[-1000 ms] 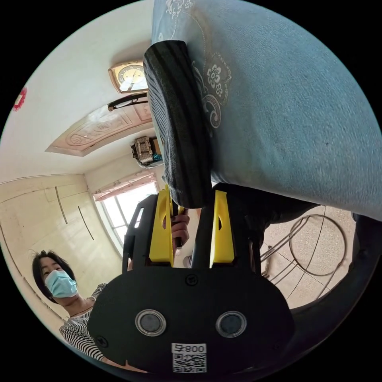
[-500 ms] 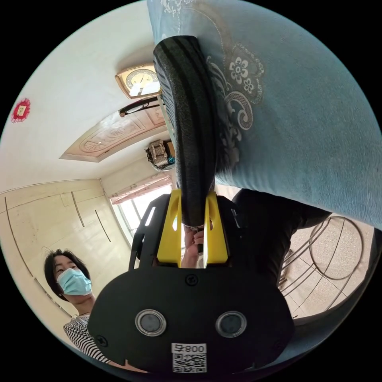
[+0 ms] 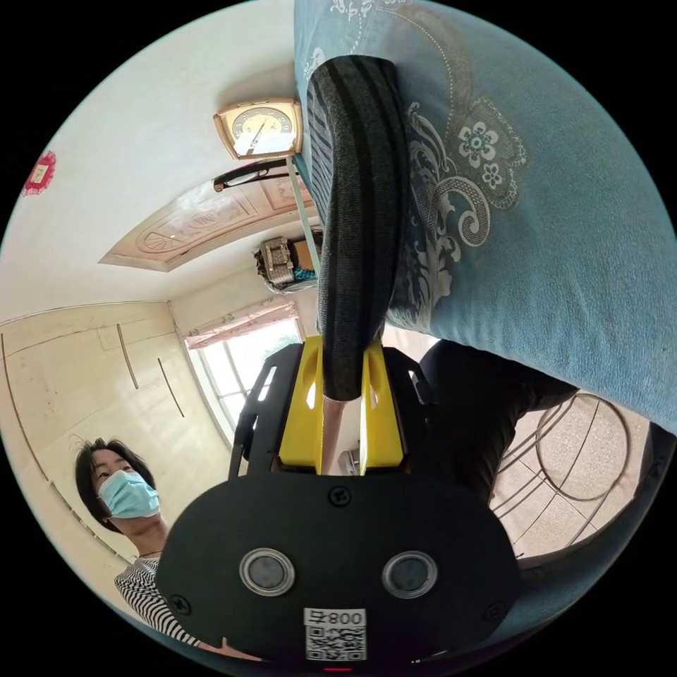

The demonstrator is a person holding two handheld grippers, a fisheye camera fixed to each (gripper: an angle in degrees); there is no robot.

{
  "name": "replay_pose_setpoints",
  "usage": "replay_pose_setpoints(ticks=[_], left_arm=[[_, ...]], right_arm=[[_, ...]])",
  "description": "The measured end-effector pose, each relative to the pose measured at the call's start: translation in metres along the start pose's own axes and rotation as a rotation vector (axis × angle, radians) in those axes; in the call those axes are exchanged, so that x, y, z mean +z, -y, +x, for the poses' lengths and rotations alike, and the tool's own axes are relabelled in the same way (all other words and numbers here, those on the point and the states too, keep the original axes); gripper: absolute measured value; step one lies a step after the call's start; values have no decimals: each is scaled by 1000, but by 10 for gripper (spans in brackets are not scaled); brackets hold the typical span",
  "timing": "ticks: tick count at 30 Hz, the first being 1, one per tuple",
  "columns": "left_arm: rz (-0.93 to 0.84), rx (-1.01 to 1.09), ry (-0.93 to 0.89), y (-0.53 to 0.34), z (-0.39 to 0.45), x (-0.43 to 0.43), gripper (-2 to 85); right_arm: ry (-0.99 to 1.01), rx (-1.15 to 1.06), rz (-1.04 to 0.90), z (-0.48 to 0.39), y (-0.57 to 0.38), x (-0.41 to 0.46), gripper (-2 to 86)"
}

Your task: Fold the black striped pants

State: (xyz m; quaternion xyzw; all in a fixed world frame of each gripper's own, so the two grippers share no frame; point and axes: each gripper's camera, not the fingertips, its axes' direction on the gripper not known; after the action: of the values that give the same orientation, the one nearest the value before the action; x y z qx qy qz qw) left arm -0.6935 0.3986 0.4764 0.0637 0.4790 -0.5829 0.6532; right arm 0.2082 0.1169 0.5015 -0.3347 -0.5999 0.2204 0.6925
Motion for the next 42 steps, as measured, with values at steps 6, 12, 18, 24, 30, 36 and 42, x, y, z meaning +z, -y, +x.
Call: replay_pose_setpoints(ticks=[6, 12, 18, 24, 30, 36, 42], left_arm=[[-23, 127, 23, -40, 48, 35, 97], [-103, 262, -8, -95, 109, 85, 91], [-228, 353, 29, -155, 155, 156, 89], [-333, 398, 49, -213, 191, 242, 89], [-481, 502, 48, -273, 250, 365, 88], [-685, 593, 29, -348, 310, 552, 87], [-919, 669, -47, -459, 372, 791, 87]], right_arm=[[-6, -76, 16, -17, -36, -38, 79], [7, -200, 43, -46, -104, -91, 70], [28, -250, 134, -44, -194, -149, 64], [70, -272, 239, -30, -272, -209, 60], [117, -338, 372, -30, -340, -285, 55], [135, -394, 575, -34, -401, -398, 54], [56, -479, 827, -59, -461, -548, 53]])
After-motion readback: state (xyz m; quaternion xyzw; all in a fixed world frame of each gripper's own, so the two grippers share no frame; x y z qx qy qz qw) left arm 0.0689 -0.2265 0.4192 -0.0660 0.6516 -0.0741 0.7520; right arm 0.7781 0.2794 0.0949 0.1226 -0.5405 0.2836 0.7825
